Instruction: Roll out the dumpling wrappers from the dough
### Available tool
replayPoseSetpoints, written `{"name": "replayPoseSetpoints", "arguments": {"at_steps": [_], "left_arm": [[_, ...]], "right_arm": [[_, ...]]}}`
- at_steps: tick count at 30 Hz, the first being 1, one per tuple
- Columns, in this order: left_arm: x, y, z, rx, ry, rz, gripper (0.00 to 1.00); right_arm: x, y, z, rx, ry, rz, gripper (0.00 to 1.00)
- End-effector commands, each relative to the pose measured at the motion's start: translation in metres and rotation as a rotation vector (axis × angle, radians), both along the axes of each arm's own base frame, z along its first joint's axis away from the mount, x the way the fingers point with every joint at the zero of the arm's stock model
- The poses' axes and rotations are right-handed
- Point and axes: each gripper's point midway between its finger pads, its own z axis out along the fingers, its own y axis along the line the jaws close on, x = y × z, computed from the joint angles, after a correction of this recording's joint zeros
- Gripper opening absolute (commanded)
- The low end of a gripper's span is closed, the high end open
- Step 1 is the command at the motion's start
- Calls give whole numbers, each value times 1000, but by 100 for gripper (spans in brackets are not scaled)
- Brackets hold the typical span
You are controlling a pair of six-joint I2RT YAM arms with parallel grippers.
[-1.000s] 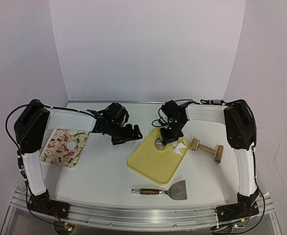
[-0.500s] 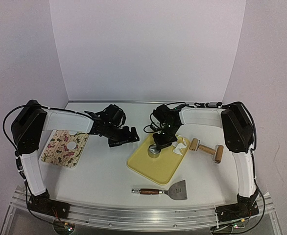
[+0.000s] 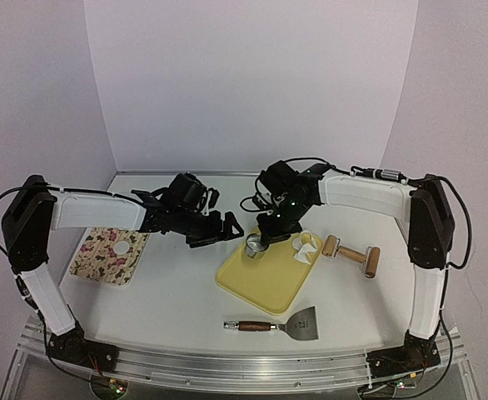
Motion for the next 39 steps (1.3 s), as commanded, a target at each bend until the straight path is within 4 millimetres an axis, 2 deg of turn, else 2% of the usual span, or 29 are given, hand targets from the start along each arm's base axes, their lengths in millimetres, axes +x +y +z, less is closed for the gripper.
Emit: {"name": "replayPoseSetpoints", "arguments": {"at_steps": [1, 6, 13, 21, 24, 33, 39], "left_arm": [[-10, -30, 26, -74, -24, -42, 96], [-13, -32, 9, -80, 37, -23, 97], [-8, -21, -26, 61, 101, 44, 91], [-8, -21, -53, 161, 153, 47, 90], [-13, -18, -63, 197, 182, 43, 90], [-28, -13, -86, 288, 244, 14, 89], [-28, -13, -84, 286, 236, 24, 90]], "right_arm": [[-1, -7, 5, -73, -55, -28, 0], [0, -6, 3, -123, -95, -30, 0], [0, 1, 5, -136, -117, -43, 0], [-9, 19, -4, -135, -104, -35, 0], [-6, 17, -7, -159, -121, -49, 0], [-1, 20, -9, -172, -136, -52, 0], [-4, 20, -12, -167, -117, -55, 0]]}}
